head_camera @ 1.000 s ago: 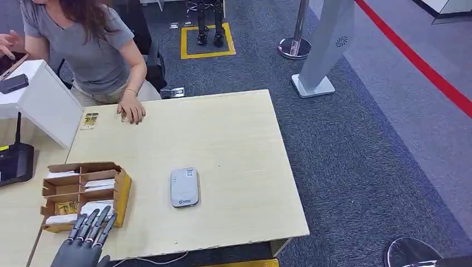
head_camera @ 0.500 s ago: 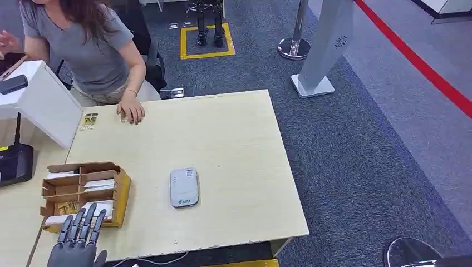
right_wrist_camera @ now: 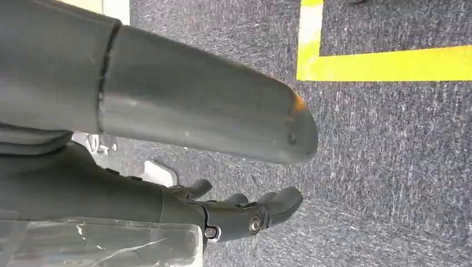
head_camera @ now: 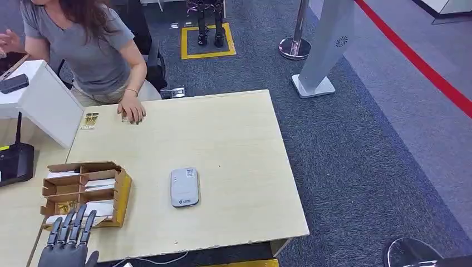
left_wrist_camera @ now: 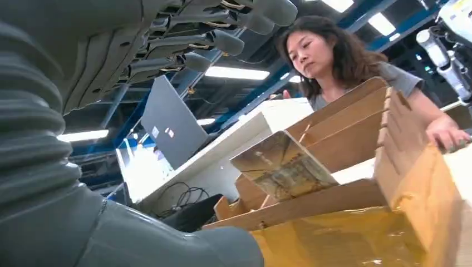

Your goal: Pass the card to the sensor for recognition and then transmit it.

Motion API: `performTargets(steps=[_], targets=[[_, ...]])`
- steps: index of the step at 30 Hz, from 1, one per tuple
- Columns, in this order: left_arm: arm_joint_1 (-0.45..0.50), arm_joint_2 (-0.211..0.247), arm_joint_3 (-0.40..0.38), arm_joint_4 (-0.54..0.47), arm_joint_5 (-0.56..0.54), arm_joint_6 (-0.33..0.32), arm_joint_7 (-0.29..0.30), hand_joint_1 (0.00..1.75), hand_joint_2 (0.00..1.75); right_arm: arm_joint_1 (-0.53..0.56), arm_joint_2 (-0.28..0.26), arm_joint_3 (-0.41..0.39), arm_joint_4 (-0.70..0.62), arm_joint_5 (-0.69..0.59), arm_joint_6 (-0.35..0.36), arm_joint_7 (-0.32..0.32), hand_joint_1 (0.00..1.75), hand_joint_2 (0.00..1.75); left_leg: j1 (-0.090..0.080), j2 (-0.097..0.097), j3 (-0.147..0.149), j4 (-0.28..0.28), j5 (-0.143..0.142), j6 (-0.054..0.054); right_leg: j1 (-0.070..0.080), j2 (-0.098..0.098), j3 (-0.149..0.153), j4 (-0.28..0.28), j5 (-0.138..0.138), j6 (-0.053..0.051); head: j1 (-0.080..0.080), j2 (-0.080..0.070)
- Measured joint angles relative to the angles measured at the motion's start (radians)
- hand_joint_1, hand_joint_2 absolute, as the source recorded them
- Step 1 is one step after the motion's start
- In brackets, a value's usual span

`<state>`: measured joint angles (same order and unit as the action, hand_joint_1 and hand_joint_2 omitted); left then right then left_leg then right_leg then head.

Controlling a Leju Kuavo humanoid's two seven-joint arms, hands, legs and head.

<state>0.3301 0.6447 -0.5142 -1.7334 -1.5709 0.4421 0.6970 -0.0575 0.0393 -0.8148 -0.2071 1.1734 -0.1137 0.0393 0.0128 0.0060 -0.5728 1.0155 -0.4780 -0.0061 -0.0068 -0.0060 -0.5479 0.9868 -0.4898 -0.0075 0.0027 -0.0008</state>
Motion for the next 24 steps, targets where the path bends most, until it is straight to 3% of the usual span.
performTargets(steps=[9, 19, 24], targets=[[0.043, -0.002, 0.094, 0.005, 0.0, 0.001, 0.0, 0.0, 1.75, 0.0, 0.0, -0.001, 0.0, 0.003, 0.0, 0.003, 0.0, 1.75, 0.0, 0.0, 0.0, 0.0, 0.0, 0.0, 0.0, 0.0, 0.0, 0.0, 0.0, 0.0, 0.0, 0.0], [0.049, -0.014, 0.114, 0.024, 0.0, 0.031, 0.0, 0.0, 1.75, 0.0, 0.0, -0.001, 0.0, 0.018, 0.0, 0.003, 0.0, 1.75, 0.0, 0.0, 0.0, 0.0, 0.0, 0.0, 0.0, 0.0, 0.0, 0.0, 0.0, 0.0, 0.0, 0.0], [0.039, -0.046, 0.112, 0.06, 0.0, 0.06, -0.012, 0.0, 1.75, 0.0, 0.0, -0.001, 0.0, 0.021, 0.001, 0.003, 0.0, 1.75, 0.0, 0.0, 0.0, 0.0, 0.0, 0.0, 0.0, 0.0, 0.0, 0.0, 0.0, 0.0, 0.0, 0.0]])
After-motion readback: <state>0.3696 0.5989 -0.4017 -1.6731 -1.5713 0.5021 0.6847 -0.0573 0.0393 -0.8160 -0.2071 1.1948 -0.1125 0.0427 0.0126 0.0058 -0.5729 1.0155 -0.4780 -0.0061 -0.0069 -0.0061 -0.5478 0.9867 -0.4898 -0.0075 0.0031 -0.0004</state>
